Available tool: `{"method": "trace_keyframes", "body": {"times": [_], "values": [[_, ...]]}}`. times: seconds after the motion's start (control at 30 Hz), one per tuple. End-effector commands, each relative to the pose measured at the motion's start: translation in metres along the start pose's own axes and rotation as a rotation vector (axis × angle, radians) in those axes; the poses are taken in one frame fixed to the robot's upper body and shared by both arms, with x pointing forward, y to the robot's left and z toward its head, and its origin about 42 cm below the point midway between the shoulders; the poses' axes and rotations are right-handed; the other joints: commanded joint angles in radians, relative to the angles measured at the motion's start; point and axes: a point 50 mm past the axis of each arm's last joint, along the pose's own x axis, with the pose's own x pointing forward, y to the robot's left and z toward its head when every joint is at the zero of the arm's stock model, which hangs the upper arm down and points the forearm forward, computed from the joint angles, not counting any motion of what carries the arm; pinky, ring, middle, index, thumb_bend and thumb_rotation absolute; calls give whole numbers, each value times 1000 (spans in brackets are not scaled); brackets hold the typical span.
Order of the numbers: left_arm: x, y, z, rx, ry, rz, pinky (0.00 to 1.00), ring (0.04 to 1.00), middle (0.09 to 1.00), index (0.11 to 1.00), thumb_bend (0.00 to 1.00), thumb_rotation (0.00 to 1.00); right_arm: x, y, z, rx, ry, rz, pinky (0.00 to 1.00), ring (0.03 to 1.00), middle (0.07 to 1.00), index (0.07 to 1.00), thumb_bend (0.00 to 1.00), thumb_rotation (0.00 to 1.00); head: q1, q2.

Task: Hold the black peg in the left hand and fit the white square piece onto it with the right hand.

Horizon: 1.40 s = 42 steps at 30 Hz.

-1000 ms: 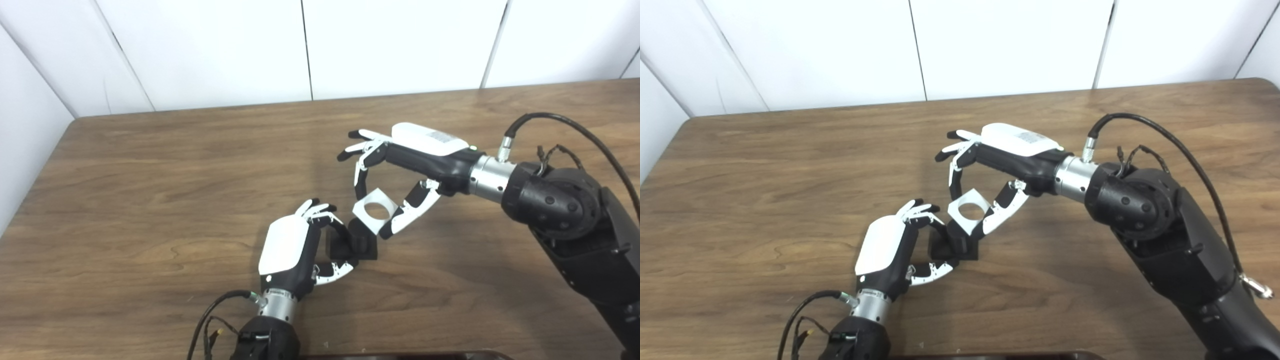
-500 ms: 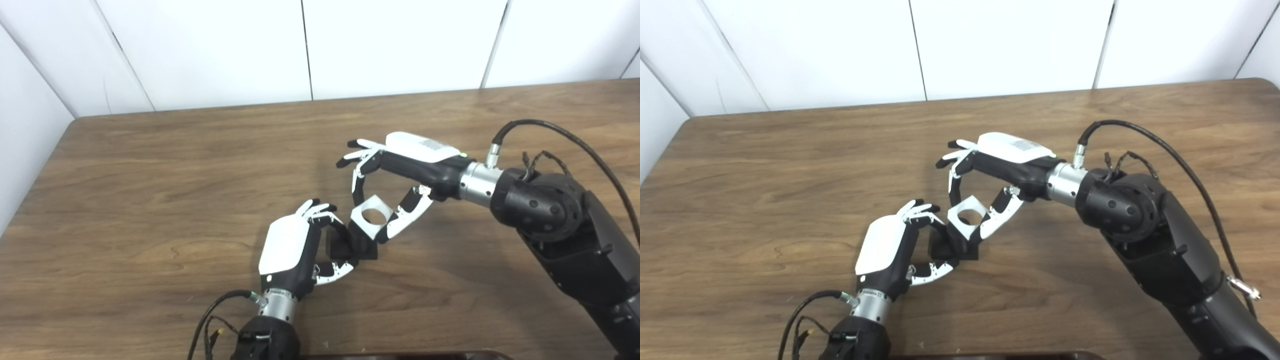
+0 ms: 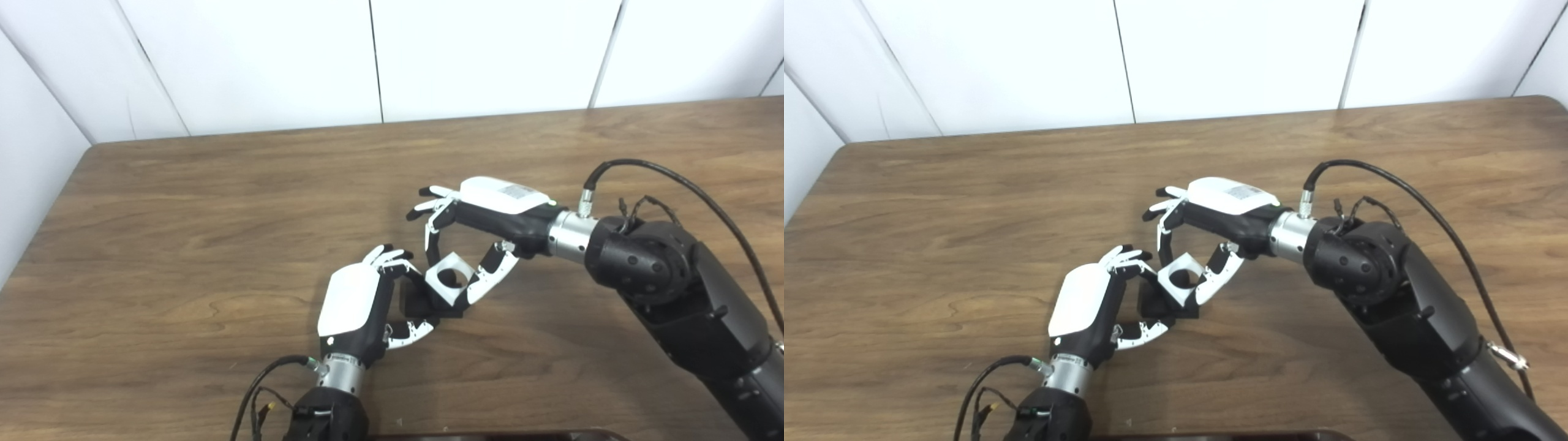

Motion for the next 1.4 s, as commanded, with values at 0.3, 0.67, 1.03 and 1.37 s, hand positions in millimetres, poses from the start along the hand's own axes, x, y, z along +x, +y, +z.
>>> {"method": "trace_keyframes", "body": {"times": [0.3, 0.67, 1.03, 1.37], "values": [[4, -2, 4, -14, 1, 0, 829, 922, 818, 487, 518, 79, 12, -6, 5, -18, -45, -43, 949, 1000, 892, 487, 526, 146, 1, -3], [2, -3, 7, -12, -15, 3, 813, 916, 815, 487, 518, 79, 16, -7, 4, -18, -52, -46, 955, 1000, 895, 488, 526, 146, 5, -5], [0, -1, 7, -17, -9, 5, 814, 917, 817, 488, 518, 80, 12, -8, -2, -19, -34, -43, 944, 1000, 894, 488, 526, 146, 8, 0], [-2, 0, 5, -11, -5, 4, 818, 921, 818, 488, 516, 81, 10, -10, -7, -10, -18, -51, 937, 1000, 895, 488, 526, 146, 4, 5]]}}
